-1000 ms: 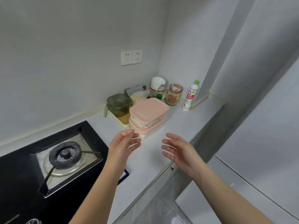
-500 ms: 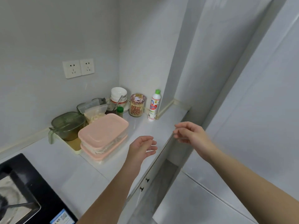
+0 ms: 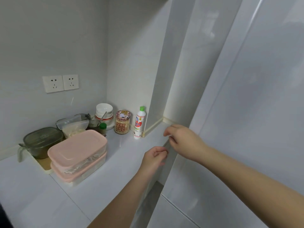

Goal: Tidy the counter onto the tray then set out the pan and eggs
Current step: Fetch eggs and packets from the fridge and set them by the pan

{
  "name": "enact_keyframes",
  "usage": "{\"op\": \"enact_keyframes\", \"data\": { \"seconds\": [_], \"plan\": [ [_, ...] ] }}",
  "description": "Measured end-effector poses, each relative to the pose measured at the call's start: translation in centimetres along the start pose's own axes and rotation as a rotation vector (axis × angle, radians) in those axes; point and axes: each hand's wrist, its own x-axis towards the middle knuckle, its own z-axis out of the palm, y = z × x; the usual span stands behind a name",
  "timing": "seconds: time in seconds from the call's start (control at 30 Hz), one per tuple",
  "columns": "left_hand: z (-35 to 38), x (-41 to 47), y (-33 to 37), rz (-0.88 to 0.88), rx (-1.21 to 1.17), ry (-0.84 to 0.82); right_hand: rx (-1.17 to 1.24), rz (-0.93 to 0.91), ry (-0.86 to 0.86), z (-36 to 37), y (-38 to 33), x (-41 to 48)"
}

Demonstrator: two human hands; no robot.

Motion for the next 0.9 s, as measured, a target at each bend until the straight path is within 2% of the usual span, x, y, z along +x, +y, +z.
{"op": "enact_keyframes", "data": {
  "seconds": [0.17, 0.23, 0.33, 0.5, 0.7, 0.9],
  "plan": [
    [2.3, 0.4, 0.0, 0.050, 0.045, -0.001, -0.257, -0.101, -0.016, -1.3, 0.5, 0.3],
    [2.4, 0.7, 0.0, 0.068, 0.055, -0.007, -0.459, -0.161, -0.034, -1.7, 0.4, 0.5],
    [3.4, 0.8, 0.2, 0.092, 0.043, -0.022, -0.793, -0.221, 0.056, -3.1, 1.1, 0.9],
    [4.3, 1.0, 0.3, 0.135, 0.043, -0.052, -1.144, -0.186, -0.140, -5.5, 1.5, 0.7],
    [5.9, 1.1, 0.4, 0.178, 0.152, -0.099, -1.131, -0.361, -0.135, -5.3, 2.0, 0.8],
    [6.3, 0.7, 0.3, 0.214, 0.317, -0.082, -1.106, -0.370, -0.128, -5.1, 2.4, 0.9]
  ]
}}
